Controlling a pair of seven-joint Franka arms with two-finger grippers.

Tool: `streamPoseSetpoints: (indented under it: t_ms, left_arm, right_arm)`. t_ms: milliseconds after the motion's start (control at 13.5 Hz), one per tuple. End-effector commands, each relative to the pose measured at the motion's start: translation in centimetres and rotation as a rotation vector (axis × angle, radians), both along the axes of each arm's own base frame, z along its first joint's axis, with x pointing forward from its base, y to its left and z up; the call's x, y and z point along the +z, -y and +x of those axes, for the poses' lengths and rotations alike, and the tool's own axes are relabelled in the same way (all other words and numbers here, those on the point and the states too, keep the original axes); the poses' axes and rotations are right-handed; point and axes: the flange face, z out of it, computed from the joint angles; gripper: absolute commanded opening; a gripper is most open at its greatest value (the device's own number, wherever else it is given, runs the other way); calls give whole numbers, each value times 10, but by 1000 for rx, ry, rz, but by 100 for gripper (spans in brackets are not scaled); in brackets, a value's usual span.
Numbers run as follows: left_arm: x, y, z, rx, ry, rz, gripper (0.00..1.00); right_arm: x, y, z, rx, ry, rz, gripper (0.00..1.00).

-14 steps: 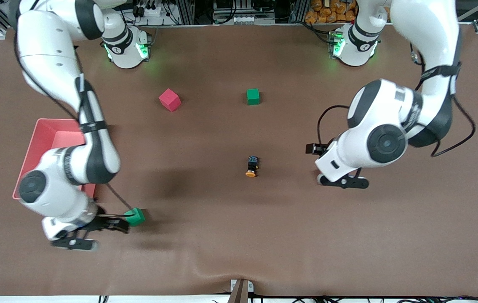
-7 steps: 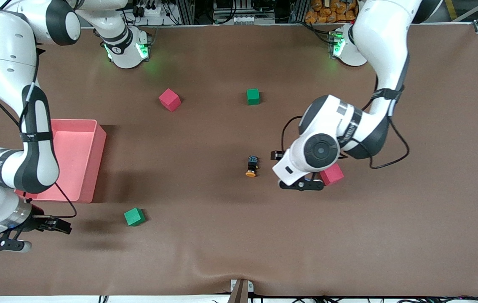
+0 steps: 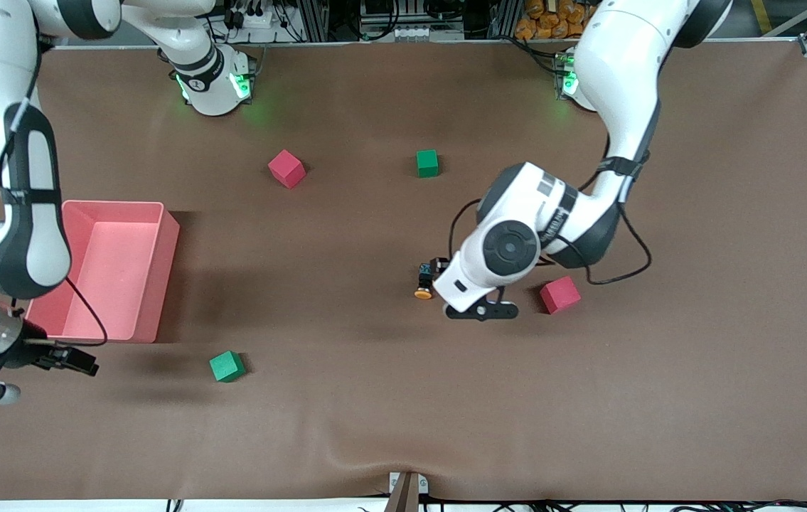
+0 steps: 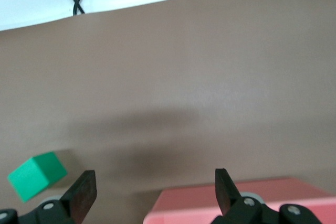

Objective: Place and upright button with both arms
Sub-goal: 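Withdraw the right gripper while the left gripper reaches over the button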

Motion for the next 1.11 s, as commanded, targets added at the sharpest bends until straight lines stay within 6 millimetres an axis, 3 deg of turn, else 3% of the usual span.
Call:
streamPoseSetpoints:
  t_ms: [0,222,370,667,815,1037]
  left_arm:
    - [-29,37,-11,54,13,-18,100]
    - [-77,56,-19,14,-5,-66,100]
    - [-89,60,-27,-89,-6,-66,100]
    - [-104,67,-38,-140,-6,-29,100]
    - [-121,69,-41,-196,1,-9,100]
    - [-121,65,-38,-200,5,-5,100]
  right_arm:
    - [12,-13,-39,14,-33,15,100]
    - [21,-35,-67,38,-57,35,100]
    - [39,-41,-84,53,-115,61,100]
    - [82,-34,-115,87,-234,39,100]
    - [115,-31,-127,107,-277,2,100]
    - [183,-15,-133,94,-319,-27,100]
